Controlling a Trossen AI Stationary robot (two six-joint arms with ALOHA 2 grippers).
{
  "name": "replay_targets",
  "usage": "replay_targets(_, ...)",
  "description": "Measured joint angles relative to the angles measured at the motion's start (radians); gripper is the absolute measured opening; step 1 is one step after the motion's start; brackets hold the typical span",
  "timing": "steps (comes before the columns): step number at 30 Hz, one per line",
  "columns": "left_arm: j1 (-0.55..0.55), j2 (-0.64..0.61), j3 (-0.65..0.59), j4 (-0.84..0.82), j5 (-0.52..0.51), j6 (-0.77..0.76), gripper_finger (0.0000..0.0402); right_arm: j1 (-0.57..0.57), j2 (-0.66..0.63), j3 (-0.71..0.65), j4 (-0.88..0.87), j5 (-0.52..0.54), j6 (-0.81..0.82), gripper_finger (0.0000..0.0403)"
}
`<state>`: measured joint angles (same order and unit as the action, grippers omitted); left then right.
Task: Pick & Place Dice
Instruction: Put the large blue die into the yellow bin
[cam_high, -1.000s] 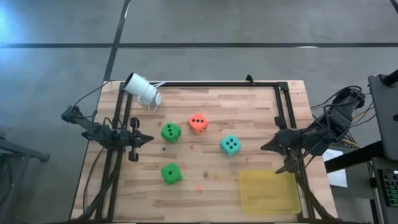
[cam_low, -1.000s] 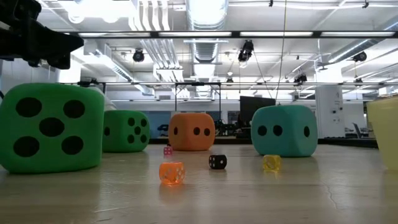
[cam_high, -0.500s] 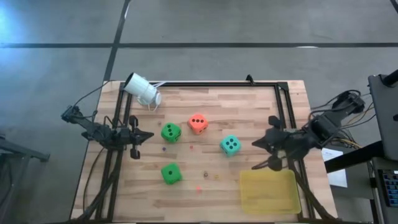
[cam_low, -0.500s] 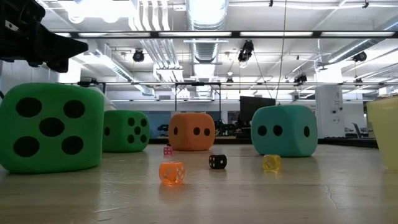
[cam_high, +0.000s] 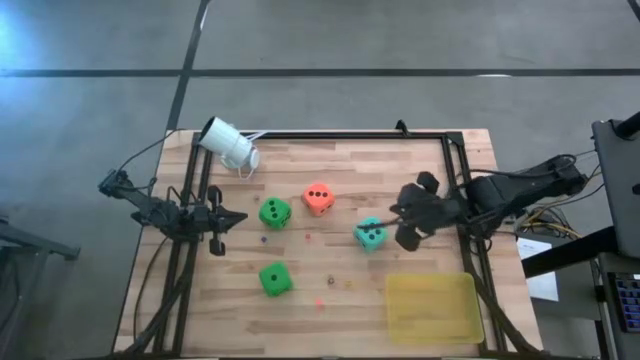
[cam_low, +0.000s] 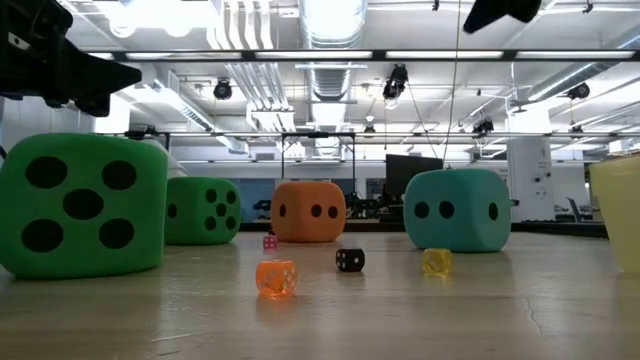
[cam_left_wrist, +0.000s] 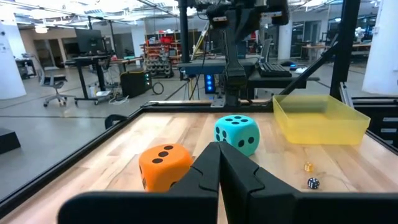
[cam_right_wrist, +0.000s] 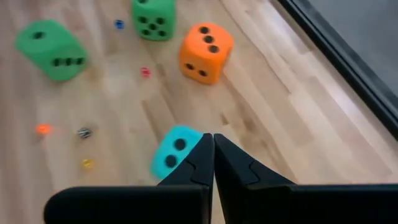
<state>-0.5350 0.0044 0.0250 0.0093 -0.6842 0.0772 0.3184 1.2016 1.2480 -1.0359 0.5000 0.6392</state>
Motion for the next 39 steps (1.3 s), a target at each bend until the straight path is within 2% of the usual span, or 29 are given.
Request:
replay_targets(5, 0.0, 0.0, 0.0, 0.0, 0.0, 0.0, 0.0006, -0.069, 0.078, 0.0, -0.003, -0.013, -0.003, 0.0008)
replay_targets(9, 0.0, 0.0, 0.0, 0.0, 0.0, 0.0, 0.0006, -0.094, 0.141, 0.001, -0.009, -0.083, -0.003, 0.0008)
replay_targets(18, 0.0, 0.0, 0.0, 0.0, 0.0, 0.0, 0.0006, -0.094, 0.214, 0.017, -0.008, -0.04, -0.059, 0.001)
replay_targets(21, 0.0, 0.0, 0.0, 0.0, 0.0, 0.0, 0.0006, -0.086, 0.213, 0.027, 0.002, -0.037, -0.064, 0.0027)
replay_targets(26, 0.0, 0.0, 0.0, 0.0, 0.0, 0.0, 0.0006, -0.074, 0.213, 0.031, 0.004, -0.037, -0.075, 0.0094)
replay_targets(35, 0.0, 0.0, 0.0, 0.0, 0.0, 0.0, 0.0006, -0.074, 0.215, 0.024, 0.005, -0.035, -0.068, 0.0268)
replay_targets(39, 0.0, 0.0, 0.0, 0.0, 0.0, 0.0, 0.0006, -0.074, 0.215, 0.024, 0.005, -0.081, -0.058, 0.0338)
